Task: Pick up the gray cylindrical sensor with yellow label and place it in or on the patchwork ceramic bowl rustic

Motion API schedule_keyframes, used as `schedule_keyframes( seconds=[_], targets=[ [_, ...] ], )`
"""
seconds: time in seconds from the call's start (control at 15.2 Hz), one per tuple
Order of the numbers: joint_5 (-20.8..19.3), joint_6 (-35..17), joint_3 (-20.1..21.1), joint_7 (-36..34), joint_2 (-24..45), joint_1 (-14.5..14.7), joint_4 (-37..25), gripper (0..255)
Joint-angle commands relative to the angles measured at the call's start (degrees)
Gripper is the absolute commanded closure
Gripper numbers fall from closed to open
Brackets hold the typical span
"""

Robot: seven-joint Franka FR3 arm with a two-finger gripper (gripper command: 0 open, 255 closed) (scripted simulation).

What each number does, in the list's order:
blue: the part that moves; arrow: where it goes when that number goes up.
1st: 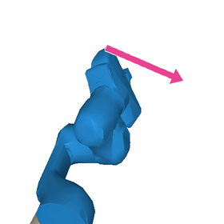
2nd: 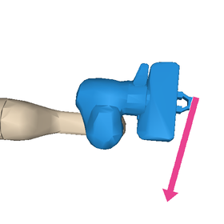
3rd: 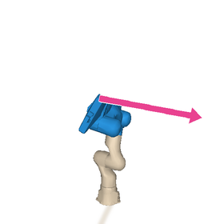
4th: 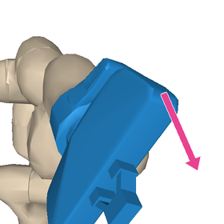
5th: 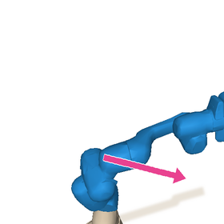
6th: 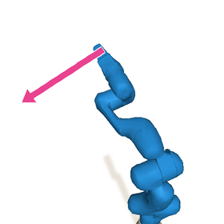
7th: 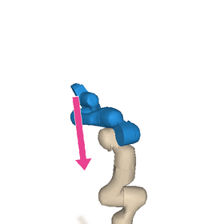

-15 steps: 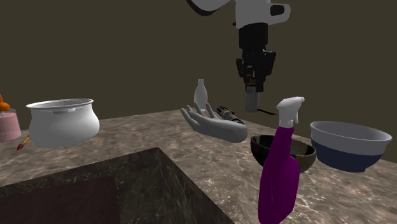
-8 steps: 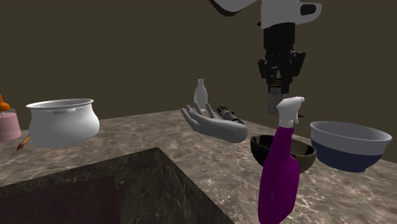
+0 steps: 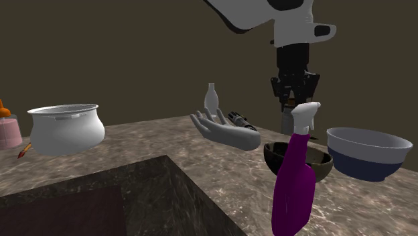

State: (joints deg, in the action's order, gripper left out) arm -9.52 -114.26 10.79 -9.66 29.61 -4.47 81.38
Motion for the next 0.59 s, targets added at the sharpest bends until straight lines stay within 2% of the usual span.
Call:
schedule_keyframes(
  seconds=[0.0, 0.33, 0.53],
  targets=[
    [-0.14, -1.35, -0.06, -0.21, 0.42, 0.03, 0.91, 255],
    [-0.51, -4.63, -0.25, -0.61, 1.56, 0.03, 3.09, 255],
    [-0.51, -4.63, -0.25, -0.61, 1.56, 0.03, 3.09, 255]
  ],
)
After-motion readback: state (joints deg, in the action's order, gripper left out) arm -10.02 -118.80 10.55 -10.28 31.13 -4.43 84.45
